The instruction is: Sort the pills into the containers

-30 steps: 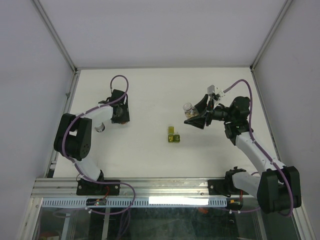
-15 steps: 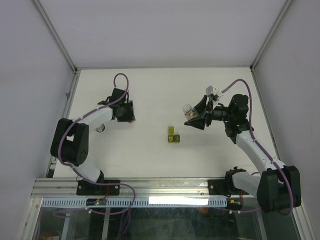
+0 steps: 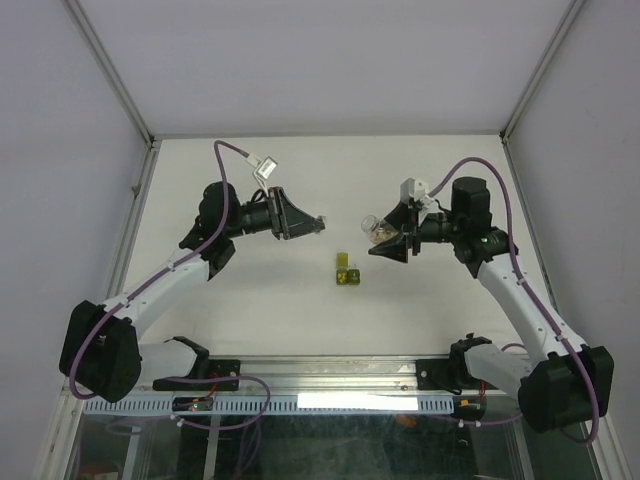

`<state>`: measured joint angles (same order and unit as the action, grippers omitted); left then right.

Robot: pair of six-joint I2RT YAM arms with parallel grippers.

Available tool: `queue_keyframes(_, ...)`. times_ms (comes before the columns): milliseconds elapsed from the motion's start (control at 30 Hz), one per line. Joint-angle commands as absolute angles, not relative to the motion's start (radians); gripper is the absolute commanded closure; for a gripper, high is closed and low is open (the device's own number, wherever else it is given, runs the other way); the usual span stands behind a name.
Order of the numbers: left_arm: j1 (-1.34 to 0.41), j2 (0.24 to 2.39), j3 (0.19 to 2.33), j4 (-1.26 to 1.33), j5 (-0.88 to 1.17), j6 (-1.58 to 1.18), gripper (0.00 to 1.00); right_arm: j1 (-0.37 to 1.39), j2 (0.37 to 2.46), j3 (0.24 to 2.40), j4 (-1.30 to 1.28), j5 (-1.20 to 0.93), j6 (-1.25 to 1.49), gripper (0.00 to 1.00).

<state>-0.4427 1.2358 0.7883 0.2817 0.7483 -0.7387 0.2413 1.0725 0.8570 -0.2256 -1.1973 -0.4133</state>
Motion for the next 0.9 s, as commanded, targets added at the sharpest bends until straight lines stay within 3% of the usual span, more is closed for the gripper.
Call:
queue_keyframes(0, -0.509, 1.227, 0.803, 0.538, 0.853, -0.900, 0.78, 0.286, 1.033, 0.911, -0.358, -1.112, -0.566, 1.00)
queue_keyframes(867, -0.606, 1.290, 0.844, 0.532, 0.772, -0.891, 0.79, 0.370, 1.025, 0.937, -0.430, -1.055, -0.629, 1.00)
